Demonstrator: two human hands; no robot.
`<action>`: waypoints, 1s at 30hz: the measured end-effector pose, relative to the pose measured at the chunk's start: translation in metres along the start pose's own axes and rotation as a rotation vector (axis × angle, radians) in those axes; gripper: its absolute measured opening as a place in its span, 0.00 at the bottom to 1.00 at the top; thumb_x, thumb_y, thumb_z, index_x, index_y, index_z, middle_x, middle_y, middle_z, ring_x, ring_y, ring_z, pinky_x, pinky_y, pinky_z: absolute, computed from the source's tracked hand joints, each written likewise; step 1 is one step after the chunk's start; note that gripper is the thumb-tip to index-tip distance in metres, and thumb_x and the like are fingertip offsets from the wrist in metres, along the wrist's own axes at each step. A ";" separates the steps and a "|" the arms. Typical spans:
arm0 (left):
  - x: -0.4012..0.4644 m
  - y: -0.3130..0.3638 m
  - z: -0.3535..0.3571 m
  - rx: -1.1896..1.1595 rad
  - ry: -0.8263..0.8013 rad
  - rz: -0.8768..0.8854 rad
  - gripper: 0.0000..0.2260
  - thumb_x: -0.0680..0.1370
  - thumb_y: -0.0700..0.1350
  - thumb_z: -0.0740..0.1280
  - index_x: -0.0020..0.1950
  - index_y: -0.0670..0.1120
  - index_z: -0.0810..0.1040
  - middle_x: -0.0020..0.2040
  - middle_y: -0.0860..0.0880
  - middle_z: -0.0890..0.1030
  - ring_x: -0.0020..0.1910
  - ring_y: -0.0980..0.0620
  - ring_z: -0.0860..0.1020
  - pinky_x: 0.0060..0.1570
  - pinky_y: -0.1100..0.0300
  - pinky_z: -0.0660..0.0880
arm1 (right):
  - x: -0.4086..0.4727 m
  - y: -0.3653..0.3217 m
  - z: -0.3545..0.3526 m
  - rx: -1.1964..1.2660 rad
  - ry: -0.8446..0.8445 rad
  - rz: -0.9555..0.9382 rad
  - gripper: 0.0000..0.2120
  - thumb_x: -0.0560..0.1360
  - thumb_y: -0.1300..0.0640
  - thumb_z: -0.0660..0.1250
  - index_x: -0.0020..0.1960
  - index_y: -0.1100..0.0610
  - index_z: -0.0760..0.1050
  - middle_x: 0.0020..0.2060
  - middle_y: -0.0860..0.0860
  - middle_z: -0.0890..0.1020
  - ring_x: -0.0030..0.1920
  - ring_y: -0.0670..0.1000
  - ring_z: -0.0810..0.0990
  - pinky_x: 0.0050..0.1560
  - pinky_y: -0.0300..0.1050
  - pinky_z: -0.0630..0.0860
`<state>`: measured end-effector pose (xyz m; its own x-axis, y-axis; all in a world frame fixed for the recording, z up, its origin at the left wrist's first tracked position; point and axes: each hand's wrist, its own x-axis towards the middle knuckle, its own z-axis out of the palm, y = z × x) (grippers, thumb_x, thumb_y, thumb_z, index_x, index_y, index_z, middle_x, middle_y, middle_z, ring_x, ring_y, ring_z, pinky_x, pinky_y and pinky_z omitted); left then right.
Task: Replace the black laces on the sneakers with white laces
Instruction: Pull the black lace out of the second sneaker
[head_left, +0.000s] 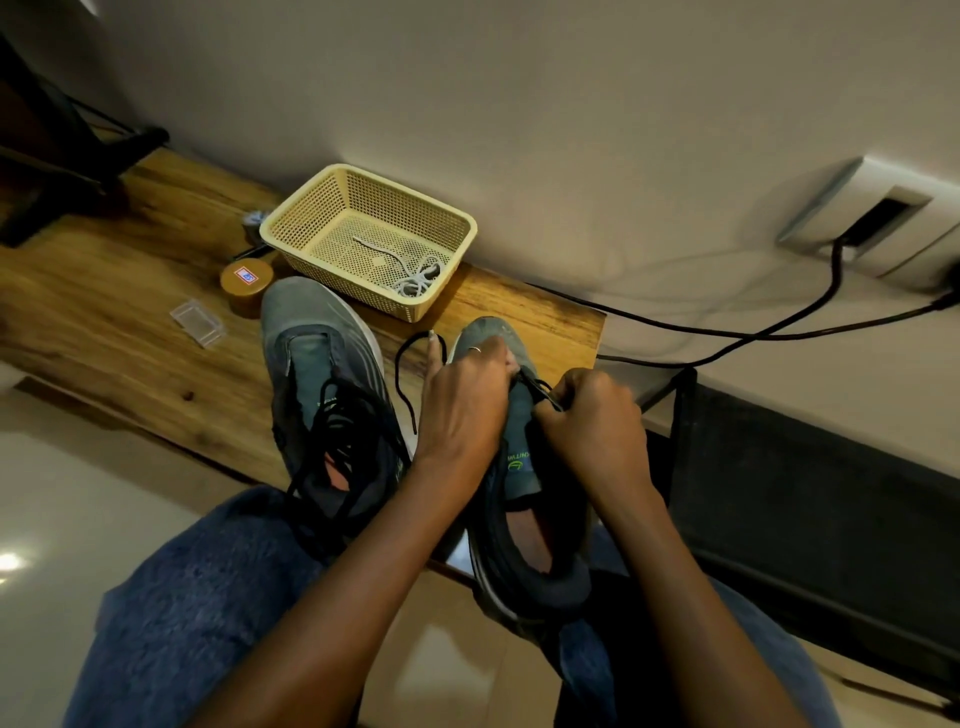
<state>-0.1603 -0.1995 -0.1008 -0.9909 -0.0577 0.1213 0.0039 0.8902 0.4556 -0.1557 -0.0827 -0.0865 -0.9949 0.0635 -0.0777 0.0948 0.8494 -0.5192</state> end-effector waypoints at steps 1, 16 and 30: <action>0.001 0.000 0.000 -0.017 0.010 -0.021 0.06 0.82 0.45 0.58 0.54 0.45 0.73 0.41 0.47 0.81 0.43 0.45 0.80 0.74 0.48 0.53 | 0.000 0.000 0.000 0.006 0.004 0.005 0.06 0.72 0.58 0.66 0.38 0.60 0.74 0.36 0.56 0.78 0.41 0.59 0.77 0.39 0.48 0.73; 0.001 -0.002 -0.008 0.093 -0.040 0.068 0.10 0.81 0.52 0.60 0.55 0.50 0.76 0.49 0.48 0.82 0.48 0.47 0.80 0.72 0.47 0.56 | -0.002 -0.003 0.000 -0.030 -0.025 -0.025 0.06 0.72 0.59 0.66 0.38 0.59 0.73 0.36 0.55 0.76 0.40 0.57 0.76 0.37 0.46 0.71; -0.002 -0.002 -0.006 0.020 -0.060 0.078 0.08 0.79 0.53 0.64 0.54 0.53 0.77 0.50 0.49 0.81 0.49 0.47 0.79 0.38 0.58 0.66 | -0.003 -0.004 0.001 -0.077 -0.029 -0.036 0.06 0.73 0.59 0.65 0.39 0.59 0.72 0.36 0.56 0.76 0.39 0.57 0.76 0.36 0.46 0.69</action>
<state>-0.1572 -0.2037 -0.0962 -0.9939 0.0389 0.1028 0.0796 0.8998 0.4289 -0.1529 -0.0868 -0.0848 -0.9962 0.0177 -0.0851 0.0546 0.8886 -0.4553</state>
